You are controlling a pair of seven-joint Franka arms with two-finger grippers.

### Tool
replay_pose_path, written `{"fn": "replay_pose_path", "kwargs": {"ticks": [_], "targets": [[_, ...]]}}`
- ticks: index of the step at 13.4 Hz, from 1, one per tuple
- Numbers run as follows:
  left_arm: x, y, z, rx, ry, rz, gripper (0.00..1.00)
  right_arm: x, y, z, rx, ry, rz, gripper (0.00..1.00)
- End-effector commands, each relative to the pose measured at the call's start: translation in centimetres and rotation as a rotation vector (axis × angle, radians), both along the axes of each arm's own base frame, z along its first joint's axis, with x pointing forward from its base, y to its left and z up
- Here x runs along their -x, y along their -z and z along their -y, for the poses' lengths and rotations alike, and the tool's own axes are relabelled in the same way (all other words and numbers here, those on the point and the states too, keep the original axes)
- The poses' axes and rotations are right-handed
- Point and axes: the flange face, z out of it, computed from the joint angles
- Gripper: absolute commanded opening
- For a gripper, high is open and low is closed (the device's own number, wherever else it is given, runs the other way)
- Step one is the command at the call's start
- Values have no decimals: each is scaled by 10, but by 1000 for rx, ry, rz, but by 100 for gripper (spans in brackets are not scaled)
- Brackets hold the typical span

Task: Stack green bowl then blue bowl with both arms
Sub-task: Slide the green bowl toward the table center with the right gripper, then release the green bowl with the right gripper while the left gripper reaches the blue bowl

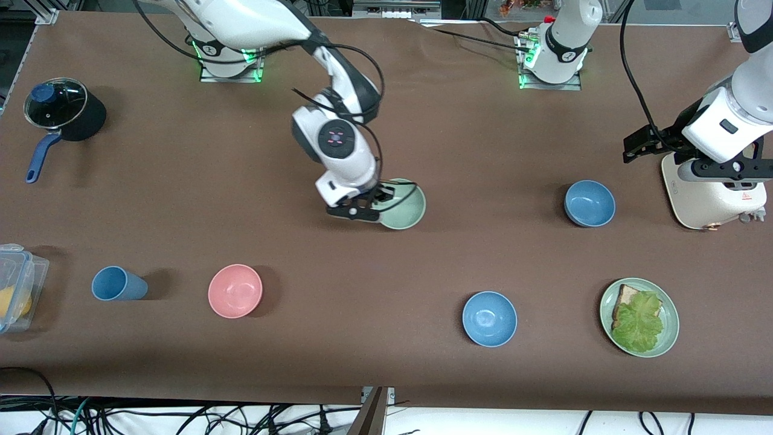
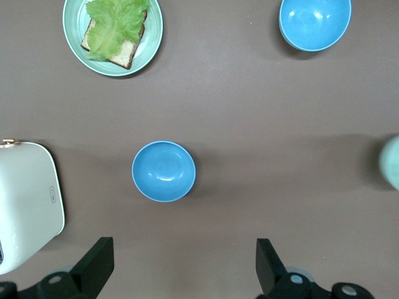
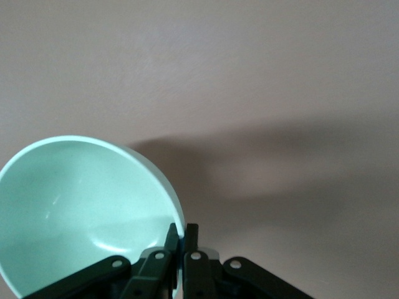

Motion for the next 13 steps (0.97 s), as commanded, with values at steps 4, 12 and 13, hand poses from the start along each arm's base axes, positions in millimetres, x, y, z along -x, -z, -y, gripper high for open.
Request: {"fn": "replay_pose_path", "kwargs": {"ticks": [4, 12, 13], "targets": [[-2, -2, -1, 11, -7, -18, 100, -11, 12, -16, -8, 26, 38, 47], [-13, 40, -42, 34, 85, -103, 100, -65, -120, 71, 62, 75, 81, 100], [-17, 56, -61, 55, 143, -131, 100, -72, -144, 93, 62, 39, 86, 100]]}}
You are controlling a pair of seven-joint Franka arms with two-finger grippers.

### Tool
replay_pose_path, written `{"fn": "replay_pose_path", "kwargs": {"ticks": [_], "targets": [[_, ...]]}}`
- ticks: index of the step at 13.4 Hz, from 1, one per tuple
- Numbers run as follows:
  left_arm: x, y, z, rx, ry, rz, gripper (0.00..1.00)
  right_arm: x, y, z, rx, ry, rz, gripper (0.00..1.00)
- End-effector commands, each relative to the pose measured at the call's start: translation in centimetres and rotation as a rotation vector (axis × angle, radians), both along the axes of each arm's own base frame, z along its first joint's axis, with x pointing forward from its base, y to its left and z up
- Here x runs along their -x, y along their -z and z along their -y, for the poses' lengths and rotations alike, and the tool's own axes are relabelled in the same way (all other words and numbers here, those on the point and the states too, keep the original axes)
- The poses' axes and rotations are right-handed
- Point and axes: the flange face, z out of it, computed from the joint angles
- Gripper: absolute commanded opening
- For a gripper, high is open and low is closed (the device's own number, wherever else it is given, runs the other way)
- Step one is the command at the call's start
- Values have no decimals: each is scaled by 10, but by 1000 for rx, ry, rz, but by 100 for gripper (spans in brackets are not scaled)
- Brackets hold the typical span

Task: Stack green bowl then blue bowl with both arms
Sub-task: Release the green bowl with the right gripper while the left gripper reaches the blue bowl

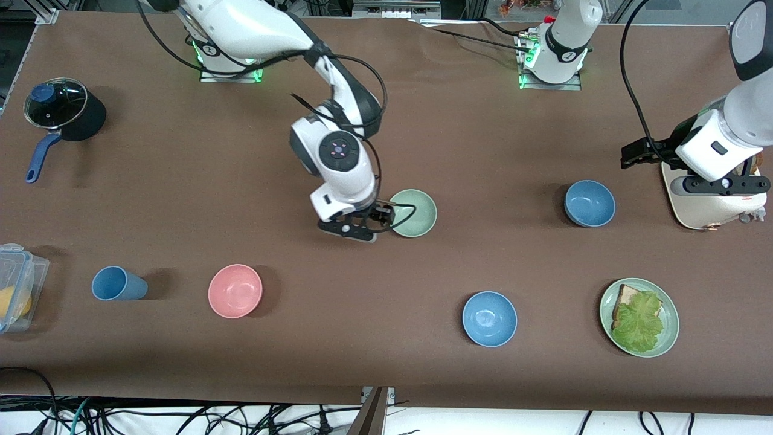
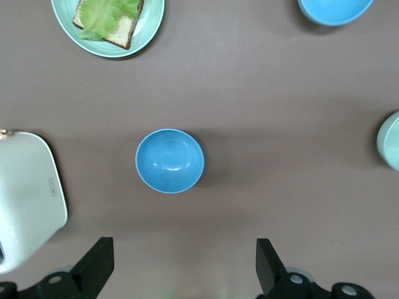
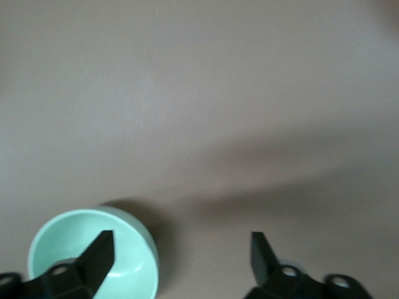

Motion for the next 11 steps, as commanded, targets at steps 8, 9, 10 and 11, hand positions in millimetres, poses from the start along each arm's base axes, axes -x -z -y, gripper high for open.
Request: {"fn": "replay_pose_path", "kwargs": {"ticks": [8, 9, 10, 11], "targets": [[10, 196, -101, 84, 186, 1, 100, -2, -194, 279, -44, -234, -147, 100], [16, 218, -99, 85, 195, 2, 100, 10, -200, 292, -34, -226, -147, 100], [19, 241, -98, 91, 234, 2, 100, 17, -210, 296, -25, -236, -132, 100], [18, 260, -100, 105, 340, 22, 100, 18, -212, 302, -3, -253, -133, 100]]}}
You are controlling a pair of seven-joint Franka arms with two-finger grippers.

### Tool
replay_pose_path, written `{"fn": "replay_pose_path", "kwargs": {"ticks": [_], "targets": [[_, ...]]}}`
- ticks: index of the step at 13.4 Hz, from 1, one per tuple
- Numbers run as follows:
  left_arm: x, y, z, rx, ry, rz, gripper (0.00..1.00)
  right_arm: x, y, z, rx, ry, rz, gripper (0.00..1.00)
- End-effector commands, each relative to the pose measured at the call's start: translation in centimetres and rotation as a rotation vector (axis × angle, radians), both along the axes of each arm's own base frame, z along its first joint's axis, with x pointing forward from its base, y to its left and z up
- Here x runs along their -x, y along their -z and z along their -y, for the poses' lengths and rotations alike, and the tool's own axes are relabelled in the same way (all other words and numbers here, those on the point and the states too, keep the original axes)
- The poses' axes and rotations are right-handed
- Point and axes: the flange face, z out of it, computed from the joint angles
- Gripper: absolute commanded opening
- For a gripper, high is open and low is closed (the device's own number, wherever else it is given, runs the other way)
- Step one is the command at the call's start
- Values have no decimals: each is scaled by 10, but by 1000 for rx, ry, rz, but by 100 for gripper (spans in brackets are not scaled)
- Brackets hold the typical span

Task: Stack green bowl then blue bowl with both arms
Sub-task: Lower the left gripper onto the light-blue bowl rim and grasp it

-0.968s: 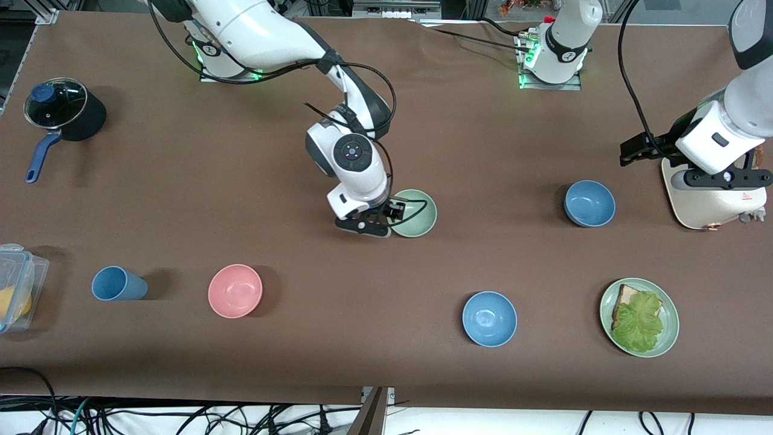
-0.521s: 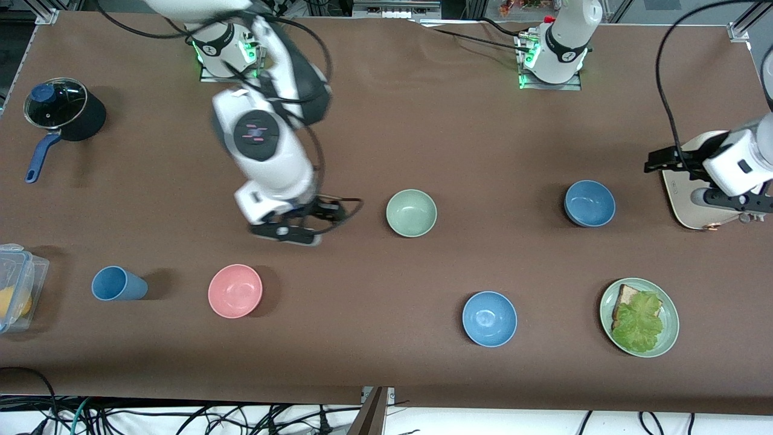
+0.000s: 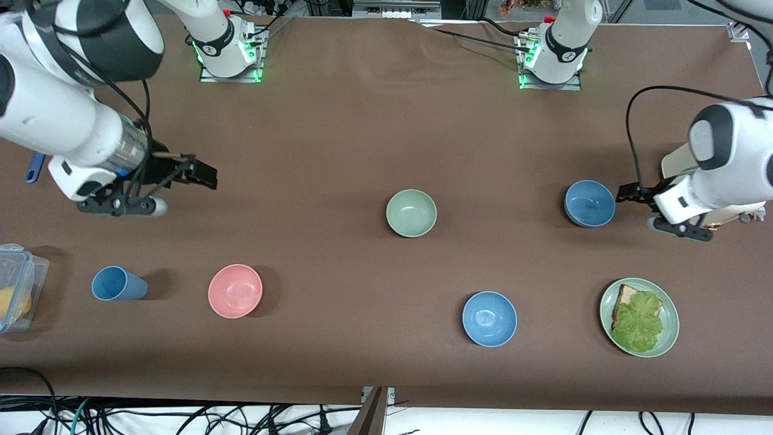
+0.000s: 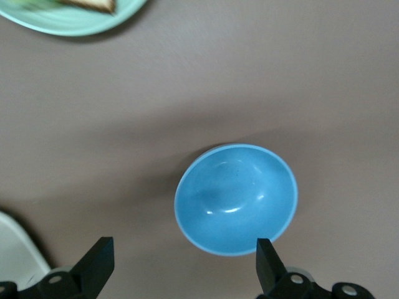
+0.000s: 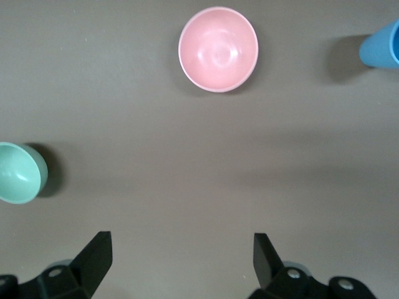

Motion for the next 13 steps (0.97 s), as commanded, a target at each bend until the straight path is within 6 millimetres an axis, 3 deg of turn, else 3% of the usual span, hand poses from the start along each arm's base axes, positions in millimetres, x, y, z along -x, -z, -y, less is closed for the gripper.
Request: {"fn": "replay_pose_path", "kwargs": {"ticks": [1, 4, 7, 8, 9, 12, 13], "targets": [[4, 41, -10, 46, 214, 52, 100, 22, -8, 20, 41, -50, 1, 100], [4, 76, -14, 61, 304, 60, 100, 20, -13, 32, 41, -56, 7, 100], [8, 94, -15, 60, 361, 91, 96, 17, -12, 48, 43, -39, 6, 100], [10, 97, -14, 61, 364, 87, 64, 15, -13, 53, 41, -45, 11, 100], [11, 99, -13, 63, 361, 83, 25, 13, -12, 54, 43, -45, 10, 100], [11, 101, -12, 65, 362, 78, 0, 7, -6, 56, 50, -42, 14, 100], [10, 102, -12, 66, 362, 77, 0, 7, -9, 56, 48, -43, 17, 100]]}}
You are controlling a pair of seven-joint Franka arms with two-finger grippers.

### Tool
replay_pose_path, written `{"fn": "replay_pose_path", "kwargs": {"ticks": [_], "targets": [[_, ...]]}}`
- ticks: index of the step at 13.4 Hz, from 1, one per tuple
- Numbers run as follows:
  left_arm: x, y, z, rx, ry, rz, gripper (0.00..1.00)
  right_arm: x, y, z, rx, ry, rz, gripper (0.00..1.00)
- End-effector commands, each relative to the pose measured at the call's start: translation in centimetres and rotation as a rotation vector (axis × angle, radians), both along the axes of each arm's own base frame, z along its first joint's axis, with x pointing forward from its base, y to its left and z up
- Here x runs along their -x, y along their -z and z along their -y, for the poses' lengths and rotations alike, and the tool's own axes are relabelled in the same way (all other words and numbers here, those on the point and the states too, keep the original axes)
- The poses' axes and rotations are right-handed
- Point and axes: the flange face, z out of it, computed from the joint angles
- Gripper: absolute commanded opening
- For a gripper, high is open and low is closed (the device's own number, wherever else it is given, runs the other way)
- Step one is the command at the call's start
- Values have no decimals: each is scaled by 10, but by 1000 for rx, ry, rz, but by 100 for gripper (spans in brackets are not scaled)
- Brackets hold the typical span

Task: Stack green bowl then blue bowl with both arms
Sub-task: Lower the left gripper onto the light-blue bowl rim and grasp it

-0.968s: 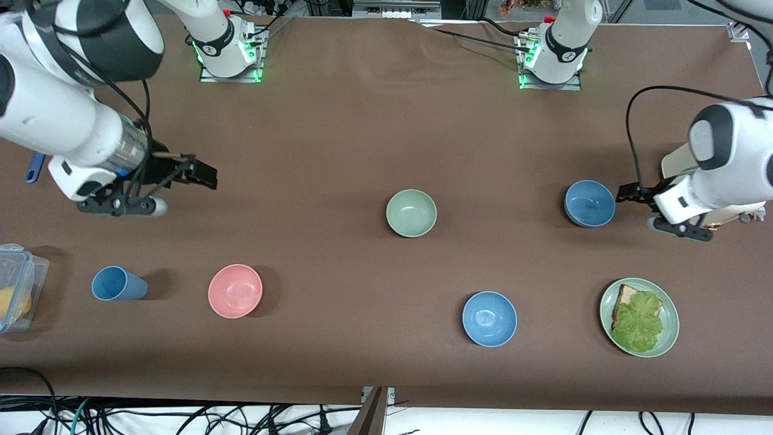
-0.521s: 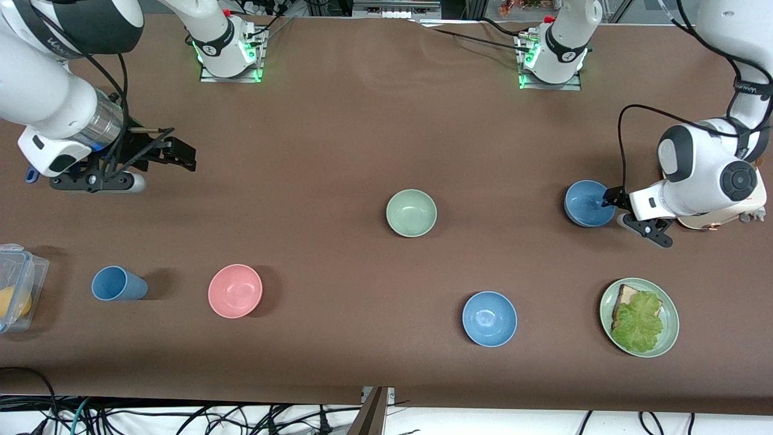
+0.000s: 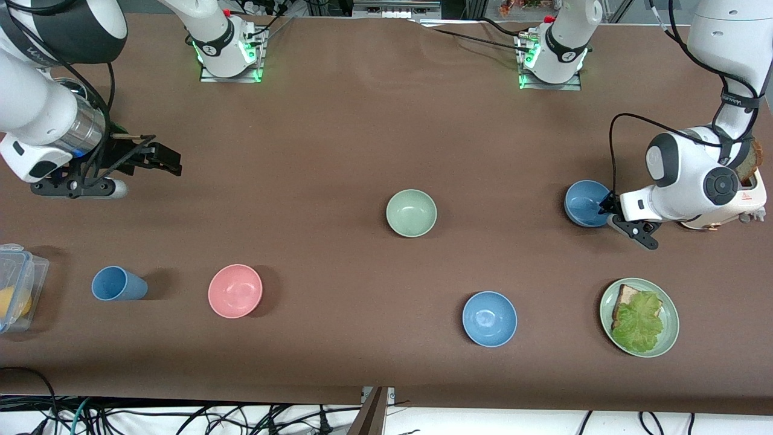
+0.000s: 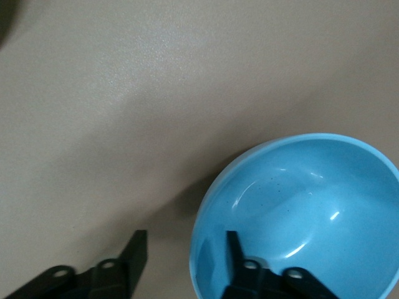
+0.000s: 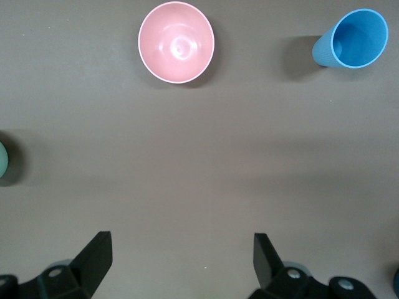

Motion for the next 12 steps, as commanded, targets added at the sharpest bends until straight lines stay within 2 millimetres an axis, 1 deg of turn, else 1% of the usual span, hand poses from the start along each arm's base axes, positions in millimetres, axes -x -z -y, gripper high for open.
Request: {"fn": "replay_pose_path", "kwargs": {"ticks": [1, 3, 4, 5, 6, 7, 9, 10, 11, 12], "targets": [[2, 0, 0, 11, 17, 7, 0, -1, -8, 2, 6, -15, 19, 100], [2, -1, 1, 12, 19, 6, 0, -3, -19, 2, 0, -22, 40, 100], [2, -3, 1, 13, 19, 2, 0, -3, -22, 3, 0, -35, 45, 100], [1, -8, 1, 16, 11, -10, 0, -4, -20, 0, -5, -60, 43, 100], [1, -19, 2, 25, -2, -18, 0, -3, -20, -3, 1, -66, 42, 100], [-2, -37, 6, 25, 1, -7, 0, -3, -19, -4, 1, -69, 42, 100], [-23, -75, 37, 47, 35, -28, 0, -4, -20, 0, 0, -60, 45, 100], [-33, -97, 45, 47, 2, -62, 0, -5, -20, 0, -2, -59, 48, 100], [-45, -121, 68, 47, -31, -92, 0, -4, -19, -2, -2, -64, 45, 100], [-53, -141, 92, 42, -75, -118, 0, -4, -16, -7, -1, -72, 37, 100]]}}
